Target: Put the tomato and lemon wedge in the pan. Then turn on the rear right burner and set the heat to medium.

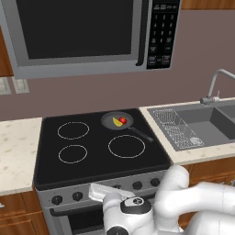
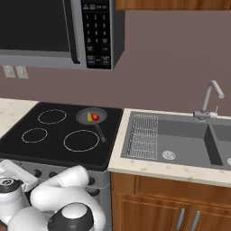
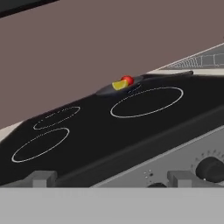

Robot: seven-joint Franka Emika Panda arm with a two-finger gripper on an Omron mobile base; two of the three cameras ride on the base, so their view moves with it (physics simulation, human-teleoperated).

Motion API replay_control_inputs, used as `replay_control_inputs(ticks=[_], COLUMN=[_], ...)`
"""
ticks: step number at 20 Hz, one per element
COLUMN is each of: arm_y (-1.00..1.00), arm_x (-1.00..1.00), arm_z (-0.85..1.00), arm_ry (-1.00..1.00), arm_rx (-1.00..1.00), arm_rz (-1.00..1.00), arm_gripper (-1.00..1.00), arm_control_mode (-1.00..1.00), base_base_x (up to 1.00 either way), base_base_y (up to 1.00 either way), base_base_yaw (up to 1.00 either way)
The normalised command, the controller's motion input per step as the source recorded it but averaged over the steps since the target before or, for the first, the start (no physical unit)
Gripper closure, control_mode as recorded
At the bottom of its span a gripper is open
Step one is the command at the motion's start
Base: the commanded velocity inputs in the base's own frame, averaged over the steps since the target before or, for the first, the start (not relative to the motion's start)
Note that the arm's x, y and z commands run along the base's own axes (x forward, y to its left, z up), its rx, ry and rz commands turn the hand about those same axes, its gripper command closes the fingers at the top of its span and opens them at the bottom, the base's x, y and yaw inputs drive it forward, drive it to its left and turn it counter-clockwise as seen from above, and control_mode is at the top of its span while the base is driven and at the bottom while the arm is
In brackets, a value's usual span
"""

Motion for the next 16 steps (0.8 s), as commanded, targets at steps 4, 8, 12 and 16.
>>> replay_control_inputs(ticks=[4, 8, 12, 16], arm_y=[0.00, 0.00, 0.00, 0.00], arm_x=[0.00, 0.00, 0.00, 0.00], arm_z=[-0.28, -0.16, -0.01, 0.00], arm_ry=[0.00, 0.00, 0.00, 0.02], arm_rx=[-0.03, -0.06, -0.07, -0.10], arm_rz=[0.00, 0.00, 0.00, 0.00], arm_gripper=[-1.00, -1.00, -1.00, -1.00], arm_control_mode=[-1.00, -1.00, -1.00, -1.00], base_base_x=[0.00, 0.00, 0.00, 0.00], base_base_y=[0.00, 0.00, 0.00, 0.00], base_base_yaw=[0.00, 0.00, 0.00, 0.00])
